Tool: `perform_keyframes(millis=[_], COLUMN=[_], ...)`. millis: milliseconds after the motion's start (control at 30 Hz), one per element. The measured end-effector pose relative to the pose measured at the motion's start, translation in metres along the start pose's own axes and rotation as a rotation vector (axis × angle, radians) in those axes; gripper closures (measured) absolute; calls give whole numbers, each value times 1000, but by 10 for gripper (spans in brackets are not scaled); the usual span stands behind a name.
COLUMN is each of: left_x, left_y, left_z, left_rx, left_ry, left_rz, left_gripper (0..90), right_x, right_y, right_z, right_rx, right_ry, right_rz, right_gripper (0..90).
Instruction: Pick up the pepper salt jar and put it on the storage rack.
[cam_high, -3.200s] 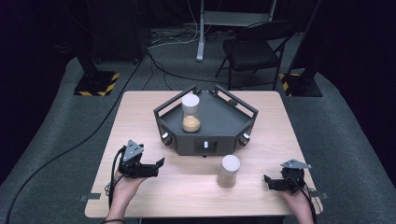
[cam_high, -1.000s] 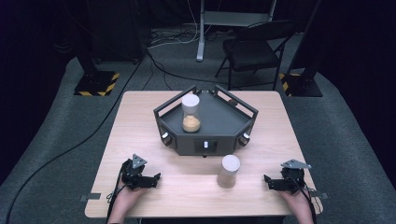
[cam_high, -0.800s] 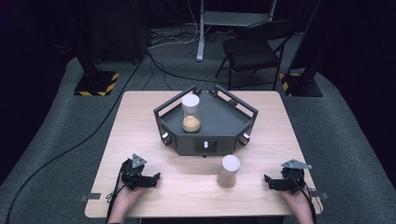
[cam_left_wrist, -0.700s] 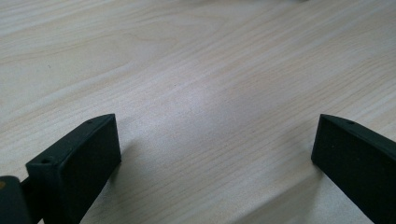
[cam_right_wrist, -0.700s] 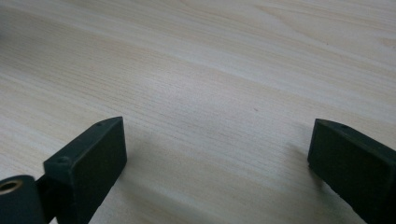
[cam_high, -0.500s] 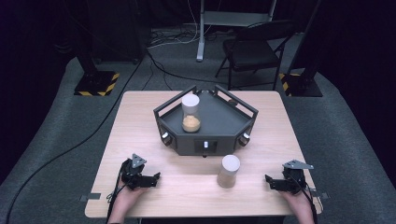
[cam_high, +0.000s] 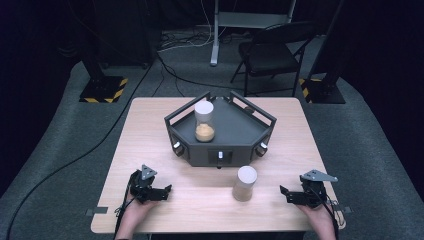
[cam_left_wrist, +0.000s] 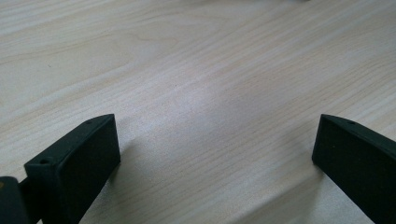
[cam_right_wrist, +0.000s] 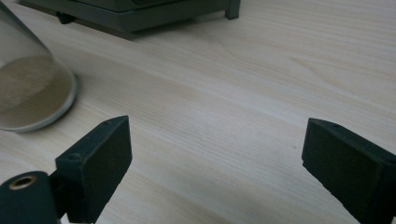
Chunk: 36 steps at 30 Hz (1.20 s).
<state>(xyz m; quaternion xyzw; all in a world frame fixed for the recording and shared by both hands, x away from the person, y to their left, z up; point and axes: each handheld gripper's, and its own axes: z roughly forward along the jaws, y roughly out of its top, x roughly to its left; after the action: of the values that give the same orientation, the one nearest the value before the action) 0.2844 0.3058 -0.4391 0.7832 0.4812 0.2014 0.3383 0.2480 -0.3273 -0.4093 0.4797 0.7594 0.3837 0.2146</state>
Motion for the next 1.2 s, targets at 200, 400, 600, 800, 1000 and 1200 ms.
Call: perform_keyframes(millis=[200, 400, 600, 800, 1000, 1200], left_x=[0, 0, 0, 0, 0, 0], left_y=[0, 0, 0, 0, 0, 0], left_z=[0, 0, 0, 0, 0, 0], left_rx=[0, 0, 0, 0, 0, 0], left_ry=[0, 0, 0, 0, 0, 0], left_rz=[0, 0, 0, 0, 0, 0], left_gripper=[2, 2, 2, 2, 2, 2], right_x=[6, 13, 21, 30, 42, 45], right_y=[4, 8, 14, 19, 24, 29], right_z=[-6, -13, -16, -18, -20, -16], right_rx=[-23, -52, -70, -83, -101, -112], right_ry=[33, 64, 106, 143, 157, 210], right_rz=[-11, -28, -50, -75, -108, -103], right_gripper=[71, 71, 72, 73, 76, 77])
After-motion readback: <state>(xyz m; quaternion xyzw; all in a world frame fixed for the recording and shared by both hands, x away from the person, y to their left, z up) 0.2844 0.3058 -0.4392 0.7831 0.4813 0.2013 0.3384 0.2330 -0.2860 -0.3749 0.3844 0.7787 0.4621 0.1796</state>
